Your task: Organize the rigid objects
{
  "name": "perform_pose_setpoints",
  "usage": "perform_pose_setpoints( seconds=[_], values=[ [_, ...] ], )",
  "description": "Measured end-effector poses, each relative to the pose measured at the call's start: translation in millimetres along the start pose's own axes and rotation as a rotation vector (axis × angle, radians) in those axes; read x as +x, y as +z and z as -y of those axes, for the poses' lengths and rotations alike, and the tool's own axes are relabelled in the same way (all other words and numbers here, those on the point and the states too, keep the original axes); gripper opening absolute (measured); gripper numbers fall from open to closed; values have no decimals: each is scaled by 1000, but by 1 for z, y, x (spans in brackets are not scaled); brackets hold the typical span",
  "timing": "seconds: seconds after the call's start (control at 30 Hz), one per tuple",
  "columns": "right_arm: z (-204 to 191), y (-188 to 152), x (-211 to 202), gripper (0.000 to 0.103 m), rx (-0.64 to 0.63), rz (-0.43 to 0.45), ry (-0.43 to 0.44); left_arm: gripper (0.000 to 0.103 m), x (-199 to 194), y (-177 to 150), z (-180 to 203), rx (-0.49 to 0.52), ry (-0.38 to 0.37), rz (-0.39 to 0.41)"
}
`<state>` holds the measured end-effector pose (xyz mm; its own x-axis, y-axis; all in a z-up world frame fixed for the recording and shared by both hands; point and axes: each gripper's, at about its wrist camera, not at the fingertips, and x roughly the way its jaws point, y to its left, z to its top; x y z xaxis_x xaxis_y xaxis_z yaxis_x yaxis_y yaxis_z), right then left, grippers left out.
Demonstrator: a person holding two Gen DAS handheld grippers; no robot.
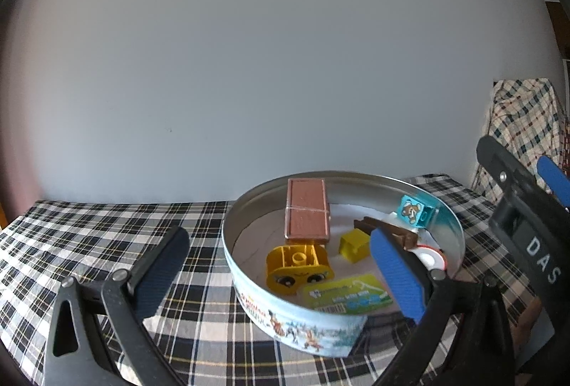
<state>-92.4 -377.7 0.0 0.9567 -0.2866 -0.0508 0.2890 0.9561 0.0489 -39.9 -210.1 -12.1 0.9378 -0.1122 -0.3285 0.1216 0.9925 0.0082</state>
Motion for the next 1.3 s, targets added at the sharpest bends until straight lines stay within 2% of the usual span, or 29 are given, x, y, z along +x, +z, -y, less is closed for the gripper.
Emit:
perform_pose_setpoints(
  seconds=[0.27, 0.5, 0.57, 1.0, 1.3],
  values=[
    [8, 1, -19, 91, 23, 22, -49, 103, -12, -3, -11, -22, 10, 1],
    [6, 2, -40, 92, 11, 56, -49, 103, -24, -7, -15, -19, 12, 17],
    [2, 2, -47, 97, -10, 83, -53, 103, -26, -8, -16, -21, 15, 22],
    [3, 5, -68, 102, -11, 161, -74, 103, -28, -9, -16, -18, 34, 30],
    [2, 6, -67, 102, -18, 156, -64, 103, -29, -9, -14, -9, 48, 32]
  ],
)
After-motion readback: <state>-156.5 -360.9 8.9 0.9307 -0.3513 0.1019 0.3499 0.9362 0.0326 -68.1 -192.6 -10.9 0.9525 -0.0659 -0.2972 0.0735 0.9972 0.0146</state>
